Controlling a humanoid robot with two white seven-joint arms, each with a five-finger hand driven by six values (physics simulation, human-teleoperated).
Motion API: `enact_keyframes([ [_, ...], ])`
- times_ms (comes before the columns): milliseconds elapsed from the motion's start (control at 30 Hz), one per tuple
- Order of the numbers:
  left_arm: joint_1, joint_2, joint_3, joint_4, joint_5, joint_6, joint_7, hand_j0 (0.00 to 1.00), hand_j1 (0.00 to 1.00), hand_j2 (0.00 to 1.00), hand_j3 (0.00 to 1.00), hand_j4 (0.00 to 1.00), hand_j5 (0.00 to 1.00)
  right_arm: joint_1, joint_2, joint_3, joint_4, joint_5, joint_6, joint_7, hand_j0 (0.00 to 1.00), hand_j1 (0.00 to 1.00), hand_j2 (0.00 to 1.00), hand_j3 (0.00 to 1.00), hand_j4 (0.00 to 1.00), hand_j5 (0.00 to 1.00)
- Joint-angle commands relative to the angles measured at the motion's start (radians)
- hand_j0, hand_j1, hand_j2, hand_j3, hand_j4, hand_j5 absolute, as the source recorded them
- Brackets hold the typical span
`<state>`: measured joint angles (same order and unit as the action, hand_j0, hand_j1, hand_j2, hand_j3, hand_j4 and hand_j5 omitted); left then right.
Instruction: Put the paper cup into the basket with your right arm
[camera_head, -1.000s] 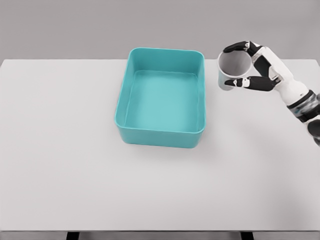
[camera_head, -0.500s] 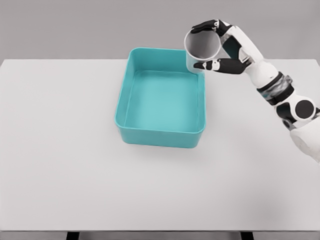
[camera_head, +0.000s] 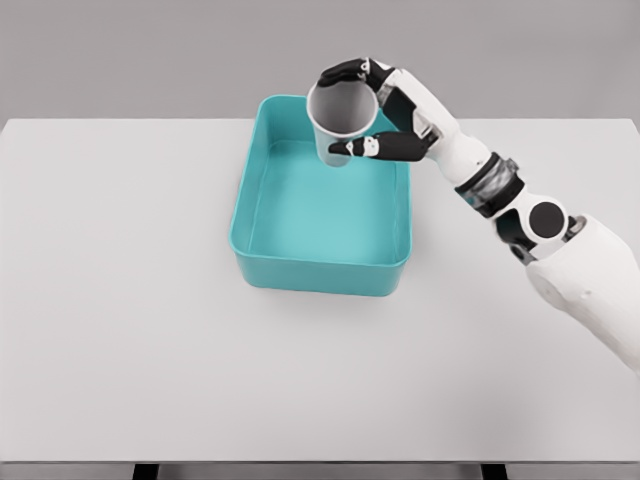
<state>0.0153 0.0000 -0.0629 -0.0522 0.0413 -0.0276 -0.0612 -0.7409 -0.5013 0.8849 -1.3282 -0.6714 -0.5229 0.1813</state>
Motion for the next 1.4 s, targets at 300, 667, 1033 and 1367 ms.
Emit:
enact_keyframes([
  [300,0.000,0.000,0.000,0.000,0.000,0.000,0.000,1.00,1.00,1.00,1.00,1.00,1.00,0.006,0.049,0.032,0.044,-0.002,0.014,0.001,0.72,0.72,0.72,0.72,0.72,0.72],
  [667,0.000,0.000,0.000,0.000,0.000,0.000,0.000,1.00,1.00,1.00,1.00,1.00,1.00,0.009,0.050,0.037,0.047,0.006,0.009,0.000,0.81,0.81,0.81,0.81,0.81,0.81],
  [1033,0.000,0.000,0.000,0.000,0.000,0.000,0.000,1.00,1.00,1.00,1.00,1.00,1.00,0.008,0.047,0.037,0.046,0.012,0.003,0.001,1.00,1.00,1.00,1.00,1.00,1.00],
  [1367,0.000,0.000,0.000,0.000,0.000,0.000,0.000,1.00,1.00,1.00,1.00,1.00,1.00,0.002,0.040,0.036,0.041,0.015,-0.008,0.003,1.00,1.00,1.00,1.00,1.00,1.00],
])
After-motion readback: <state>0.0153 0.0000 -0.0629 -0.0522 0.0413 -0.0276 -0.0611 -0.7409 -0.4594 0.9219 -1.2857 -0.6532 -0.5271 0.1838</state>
